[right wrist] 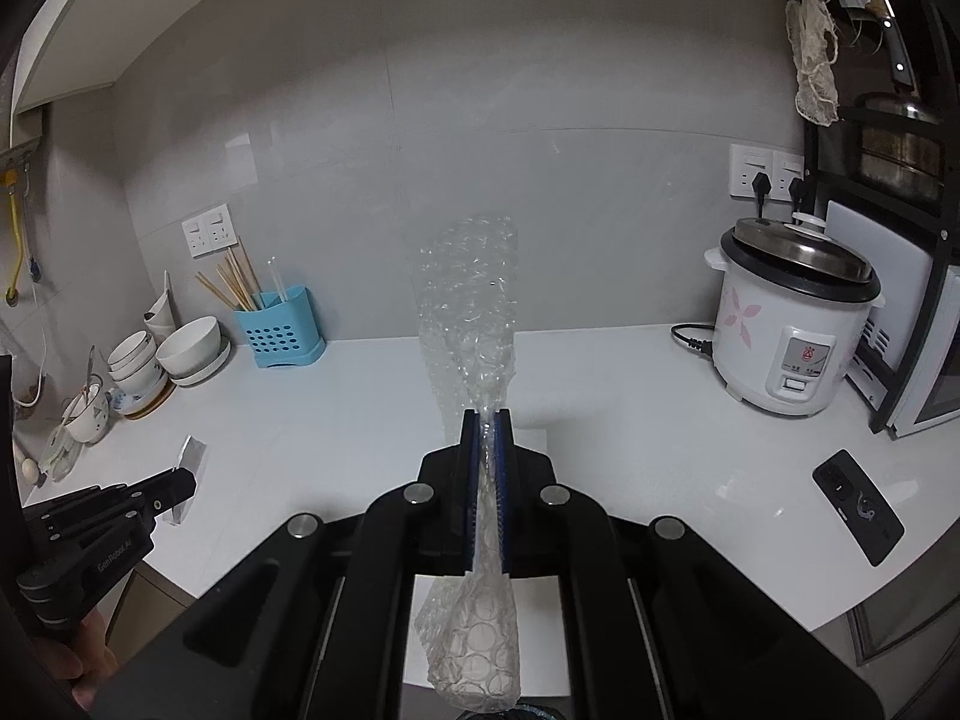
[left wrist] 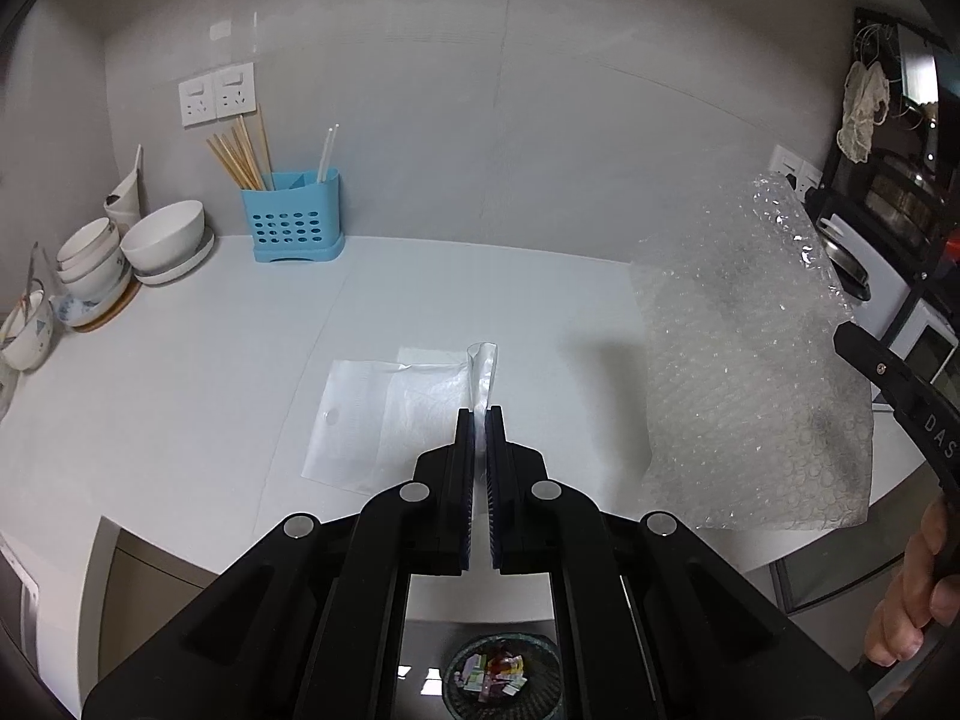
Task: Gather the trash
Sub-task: 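Lift the bag and bubble wrap and carry them down over the trash bin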
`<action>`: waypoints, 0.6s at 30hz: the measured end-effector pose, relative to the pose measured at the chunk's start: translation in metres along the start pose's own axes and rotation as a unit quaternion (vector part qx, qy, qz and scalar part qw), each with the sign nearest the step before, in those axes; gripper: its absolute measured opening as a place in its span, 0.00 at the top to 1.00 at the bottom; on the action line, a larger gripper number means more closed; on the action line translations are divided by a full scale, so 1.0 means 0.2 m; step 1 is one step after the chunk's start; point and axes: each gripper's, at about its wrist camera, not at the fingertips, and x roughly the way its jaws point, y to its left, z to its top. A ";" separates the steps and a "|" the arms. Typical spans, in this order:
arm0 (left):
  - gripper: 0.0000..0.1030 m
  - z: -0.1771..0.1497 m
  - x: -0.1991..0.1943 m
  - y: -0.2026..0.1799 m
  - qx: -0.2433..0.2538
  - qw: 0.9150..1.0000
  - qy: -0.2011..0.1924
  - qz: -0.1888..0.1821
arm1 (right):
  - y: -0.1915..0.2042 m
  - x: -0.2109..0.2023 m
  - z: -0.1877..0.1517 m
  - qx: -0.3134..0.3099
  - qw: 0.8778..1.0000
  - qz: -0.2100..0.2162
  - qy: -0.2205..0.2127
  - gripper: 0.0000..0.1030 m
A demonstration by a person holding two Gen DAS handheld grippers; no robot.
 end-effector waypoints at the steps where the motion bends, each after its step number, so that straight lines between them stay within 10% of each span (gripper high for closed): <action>1: 0.97 -0.02 -0.03 -0.01 0.000 1.000 -0.002 -0.002 | 0.00 -0.03 -0.02 -0.001 1.000 0.001 -0.001 0.96; 18: 0.97 -0.59 -0.38 -0.01 -0.015 0.999 -0.018 -0.029 | 0.07 -0.56 -0.53 -0.021 0.999 0.039 -0.021 0.96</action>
